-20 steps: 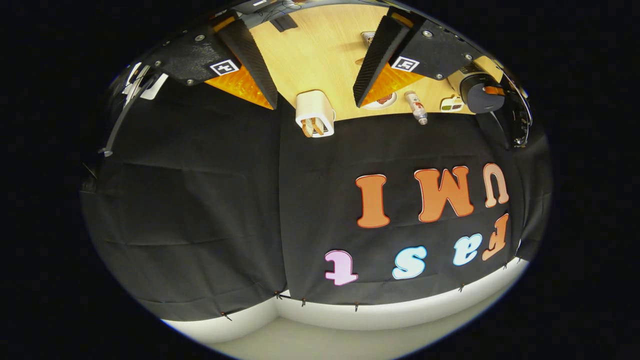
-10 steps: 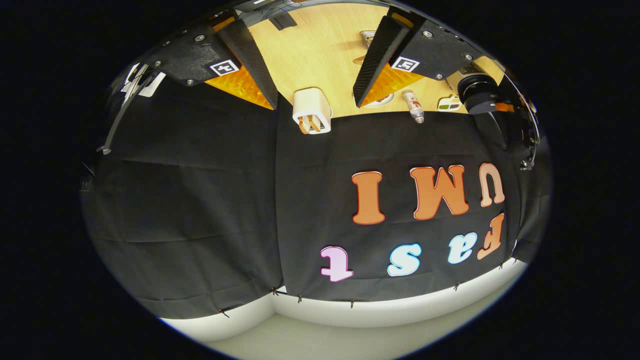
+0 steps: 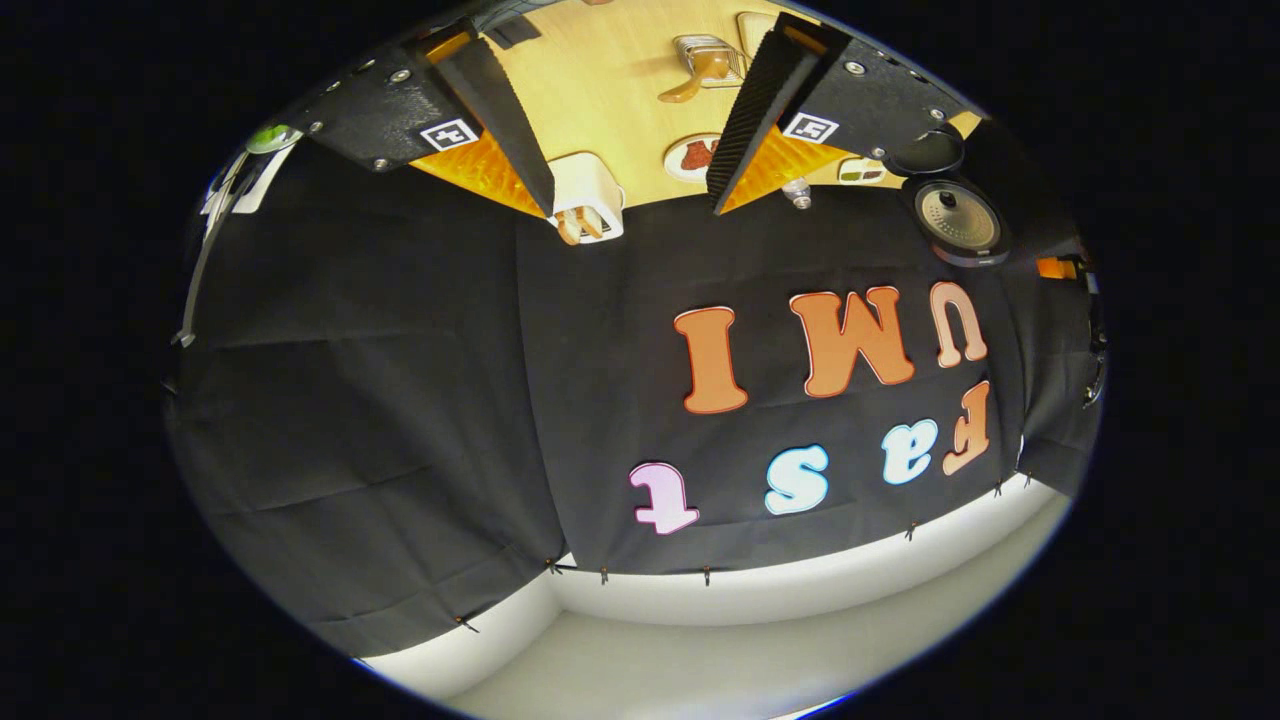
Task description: Close the left gripper, press the button to open the rice cooker; take a wooden spoon from the chopstick holder with the right hand, scoop a spoonful of rice and pour it into the rice cooker, then put the wooden spoon back into the chopstick holder.
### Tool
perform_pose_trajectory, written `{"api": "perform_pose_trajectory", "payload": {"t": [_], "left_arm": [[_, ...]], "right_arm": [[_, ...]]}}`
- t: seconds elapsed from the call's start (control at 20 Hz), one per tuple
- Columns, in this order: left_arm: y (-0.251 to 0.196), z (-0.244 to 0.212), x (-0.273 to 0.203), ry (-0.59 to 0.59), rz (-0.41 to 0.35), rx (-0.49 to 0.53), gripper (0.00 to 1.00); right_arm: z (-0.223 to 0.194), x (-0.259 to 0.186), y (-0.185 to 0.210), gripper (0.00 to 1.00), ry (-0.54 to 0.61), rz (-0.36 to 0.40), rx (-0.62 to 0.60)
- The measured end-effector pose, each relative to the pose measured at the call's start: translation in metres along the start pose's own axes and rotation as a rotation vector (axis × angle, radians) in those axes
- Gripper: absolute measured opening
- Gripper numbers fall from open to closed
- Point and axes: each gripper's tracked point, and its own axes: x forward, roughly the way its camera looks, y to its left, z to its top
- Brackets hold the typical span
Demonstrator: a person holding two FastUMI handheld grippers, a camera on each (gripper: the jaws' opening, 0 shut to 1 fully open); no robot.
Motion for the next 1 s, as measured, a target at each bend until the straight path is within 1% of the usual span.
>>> {"api": "perform_pose_trajectory", "payload": {"t": [0.05, 0.1, 0.15, 0.2, 0.25, 0.3, 0.35, 0.5, 0.65, 0.75, 0.8, 0.85, 0.95, 1.0], "left_arm": [[0.002, 0.009, -0.012, -0.027, 0.001, 0.007, 0.04], [0.008, 0.023, -0.023, -0.057, 0.010, 0.021, 0.00], [0.018, 0.033, -0.033, -0.092, 0.038, 0.043, 0.04], [0.029, 0.043, -0.042, -0.125, 0.075, 0.066, 0.04], [0.035, 0.054, -0.053, -0.155, 0.103, 0.081, 0.02], [0.037, 0.062, -0.062, -0.175, 0.119, 0.085, 0.08], [0.040, 0.064, -0.071, -0.184, 0.132, 0.079, 0.05], [0.050, 0.068, -0.091, -0.189, 0.147, 0.041, 0.23], [0.069, 0.072, -0.104, -0.208, 0.181, 0.025, 0.42], [0.080, 0.072, -0.112, -0.217, 0.211, 0.024, 0.54], [0.088, 0.072, -0.116, -0.220, 0.238, 0.032, 0.60], [0.092, 0.071, -0.122, -0.222, 0.246, 0.037, 0.60], [0.098, 0.074, -0.131, -0.229, 0.253, 0.035, 0.68], [0.102, 0.076, -0.134, -0.241, 0.267, 0.025, 0.72]], "right_arm": [[-0.009, 0.006, 0.003, 0.95, 0.009, 0.007, 0.014], [-0.019, 0.011, 0.006, 0.95, 0.021, 0.017, 0.029], [-0.032, 0.015, 0.009, 0.95, 0.035, 0.026, 0.039], [-0.044, 0.020, 0.012, 0.95, 0.048, 0.032, 0.046], [-0.055, 0.026, 0.014, 0.95, 0.060, 0.042, 0.053], [-0.067, 0.031, 0.018, 0.95, 0.075, 0.050, 0.062], [-0.081, 0.037, 0.021, 0.95, 0.096, 0.057, 0.075], [-0.125, 0.053, 0.025, 0.95, 0.172, 0.056, 0.121], [-0.164, 0.066, 0.028, 0.95, 0.235, 0.048, 0.140], [-0.188, 0.072, 0.027, 0.95, 0.277, 0.043, 0.176], [-0.197, 0.076, 0.028, 0.95, 0.299, 0.039, 0.200], [-0.203, 0.078, 0.029, 0.94, 0.312, 0.040, 0.221], [-0.211, 0.080, 0.031, 0.95, 0.317, 0.046, 0.254], [-0.216, 0.082, 0.034, 0.94, 0.327, 0.050, 0.267]]}}
